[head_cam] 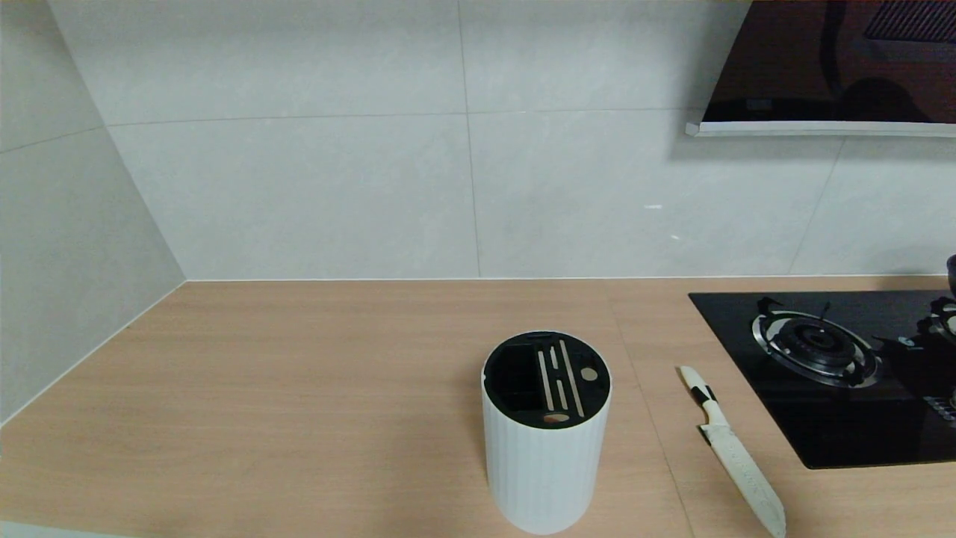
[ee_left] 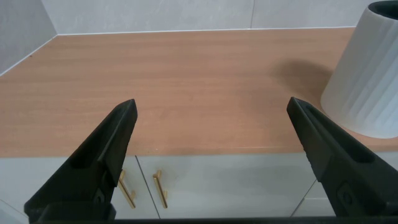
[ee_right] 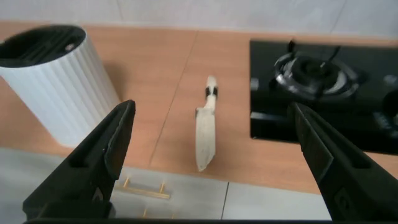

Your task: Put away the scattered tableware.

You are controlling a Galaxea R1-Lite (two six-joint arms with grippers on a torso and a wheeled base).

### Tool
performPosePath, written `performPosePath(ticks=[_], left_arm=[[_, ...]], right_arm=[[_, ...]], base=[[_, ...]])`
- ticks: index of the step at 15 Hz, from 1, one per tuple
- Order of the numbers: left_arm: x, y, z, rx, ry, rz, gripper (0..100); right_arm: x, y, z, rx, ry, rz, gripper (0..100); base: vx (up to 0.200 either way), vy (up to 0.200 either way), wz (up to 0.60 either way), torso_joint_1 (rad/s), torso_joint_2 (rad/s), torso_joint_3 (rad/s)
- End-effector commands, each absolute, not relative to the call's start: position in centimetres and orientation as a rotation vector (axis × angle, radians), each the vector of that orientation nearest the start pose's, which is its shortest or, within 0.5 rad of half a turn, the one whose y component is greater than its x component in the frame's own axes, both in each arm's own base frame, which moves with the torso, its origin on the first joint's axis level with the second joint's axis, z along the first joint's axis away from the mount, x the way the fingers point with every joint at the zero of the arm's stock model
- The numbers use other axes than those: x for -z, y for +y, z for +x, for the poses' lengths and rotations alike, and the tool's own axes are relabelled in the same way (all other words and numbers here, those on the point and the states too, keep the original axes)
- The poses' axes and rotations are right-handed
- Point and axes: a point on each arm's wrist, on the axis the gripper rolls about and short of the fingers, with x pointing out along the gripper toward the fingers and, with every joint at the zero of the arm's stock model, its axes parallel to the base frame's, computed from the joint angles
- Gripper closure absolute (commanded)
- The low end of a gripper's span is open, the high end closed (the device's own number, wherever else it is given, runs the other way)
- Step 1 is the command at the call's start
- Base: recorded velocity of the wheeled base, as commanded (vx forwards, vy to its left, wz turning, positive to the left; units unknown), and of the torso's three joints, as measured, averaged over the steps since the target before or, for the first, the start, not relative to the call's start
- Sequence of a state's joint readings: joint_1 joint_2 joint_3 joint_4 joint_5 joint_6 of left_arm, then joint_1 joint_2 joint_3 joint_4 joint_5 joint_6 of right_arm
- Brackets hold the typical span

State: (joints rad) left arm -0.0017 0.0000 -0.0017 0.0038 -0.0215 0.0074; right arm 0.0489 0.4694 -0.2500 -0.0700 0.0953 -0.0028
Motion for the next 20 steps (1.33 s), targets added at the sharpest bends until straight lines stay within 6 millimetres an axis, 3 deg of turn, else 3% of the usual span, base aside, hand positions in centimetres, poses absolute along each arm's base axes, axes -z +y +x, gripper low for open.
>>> performPosePath(ticks=[1, 10, 13, 20], left_arm=[[-7.5, 0.0, -2.3, 0.023, 0.003, 0.006, 0], [-7.5, 0.0, -2.3, 0.023, 0.003, 0.008, 0], [-7.6, 0.0, -2.3, 0.023, 0.001, 0.008, 0], [-7.6, 0.0, -2.3, 0.023, 0.001, 0.006, 0]], right_arm=[[-17.1, 0.9, 7.7, -0.189, 0.365, -0.002, 0], [-17.2, 2.8, 18.3, -0.224, 0.474, -0.019, 0], [-15.2, 3.4, 20.9, -0.219, 0.537, -0.031, 0], [-10.0, 3.9, 23.7, -0.203, 0.688, -0.044, 0]], base=[[0.000, 0.000, 0.00, 0.000, 0.00, 0.000], [0.000, 0.000, 0.00, 0.000, 0.00, 0.000], [0.000, 0.000, 0.00, 0.000, 0.00, 0.000], [0.000, 0.000, 0.00, 0.000, 0.00, 0.000]])
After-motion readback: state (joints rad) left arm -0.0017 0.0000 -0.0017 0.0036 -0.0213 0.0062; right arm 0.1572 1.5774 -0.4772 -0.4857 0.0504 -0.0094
